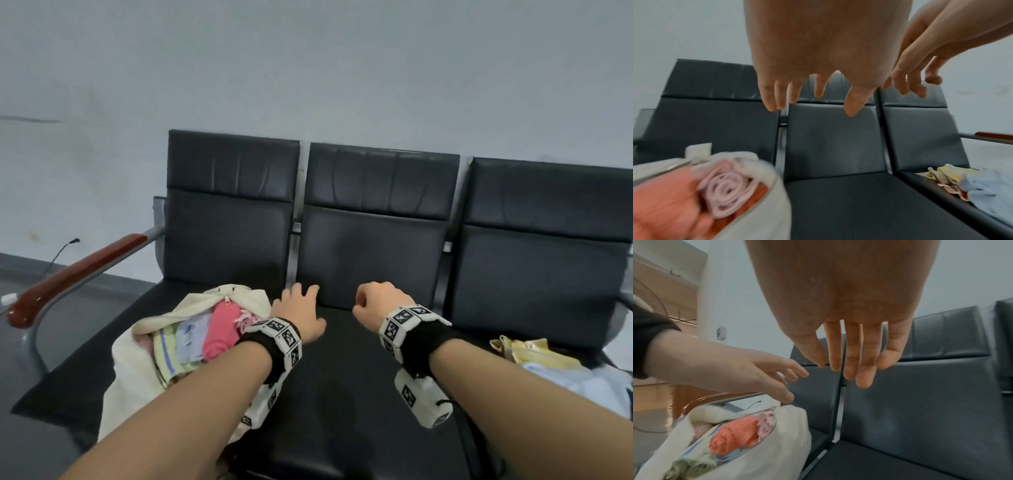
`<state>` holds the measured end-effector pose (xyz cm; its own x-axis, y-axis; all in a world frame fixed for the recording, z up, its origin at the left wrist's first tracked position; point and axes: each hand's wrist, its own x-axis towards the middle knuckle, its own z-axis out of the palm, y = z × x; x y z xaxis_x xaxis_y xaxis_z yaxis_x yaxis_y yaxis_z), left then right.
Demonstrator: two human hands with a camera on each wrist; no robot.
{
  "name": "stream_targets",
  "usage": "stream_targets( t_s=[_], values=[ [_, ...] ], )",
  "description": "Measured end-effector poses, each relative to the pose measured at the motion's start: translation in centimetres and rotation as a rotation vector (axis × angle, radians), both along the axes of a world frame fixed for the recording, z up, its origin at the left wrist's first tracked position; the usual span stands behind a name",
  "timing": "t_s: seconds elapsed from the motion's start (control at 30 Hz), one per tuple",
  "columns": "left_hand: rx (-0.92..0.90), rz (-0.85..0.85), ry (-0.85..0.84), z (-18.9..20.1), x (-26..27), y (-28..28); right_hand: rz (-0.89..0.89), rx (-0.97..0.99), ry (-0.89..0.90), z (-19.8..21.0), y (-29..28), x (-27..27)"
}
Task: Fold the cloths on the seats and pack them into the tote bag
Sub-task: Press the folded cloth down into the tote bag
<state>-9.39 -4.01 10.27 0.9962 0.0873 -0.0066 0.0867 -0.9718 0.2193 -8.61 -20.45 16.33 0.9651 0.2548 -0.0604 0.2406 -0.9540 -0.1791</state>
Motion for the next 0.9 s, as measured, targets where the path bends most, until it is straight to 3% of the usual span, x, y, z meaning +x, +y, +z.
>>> stream_targets(
  t_s=[0.27,0.53,0.7,0.9],
  values=[
    [0.028,-0.242,-0.033,3.3,0.3,-10.2,-0.208,0.064,-0.001,2.6,-13.4,-3.0],
    [0.069,-0.468,-0.037,2.5,1.3,-23.8,-0.399,0.074,0.017,1.3,-27.3,-4.0],
    [0.102,-0.558,0.005,0.1,3.4,-31.3,-0.518,0.099,0.084,-2.4,-34.9,-3.1],
    [0.142,-0.643,0.113,-5.9,6.0,-39.0,-0.556,0.102,0.236,-10.4,-41.4,-0.9]
  ],
)
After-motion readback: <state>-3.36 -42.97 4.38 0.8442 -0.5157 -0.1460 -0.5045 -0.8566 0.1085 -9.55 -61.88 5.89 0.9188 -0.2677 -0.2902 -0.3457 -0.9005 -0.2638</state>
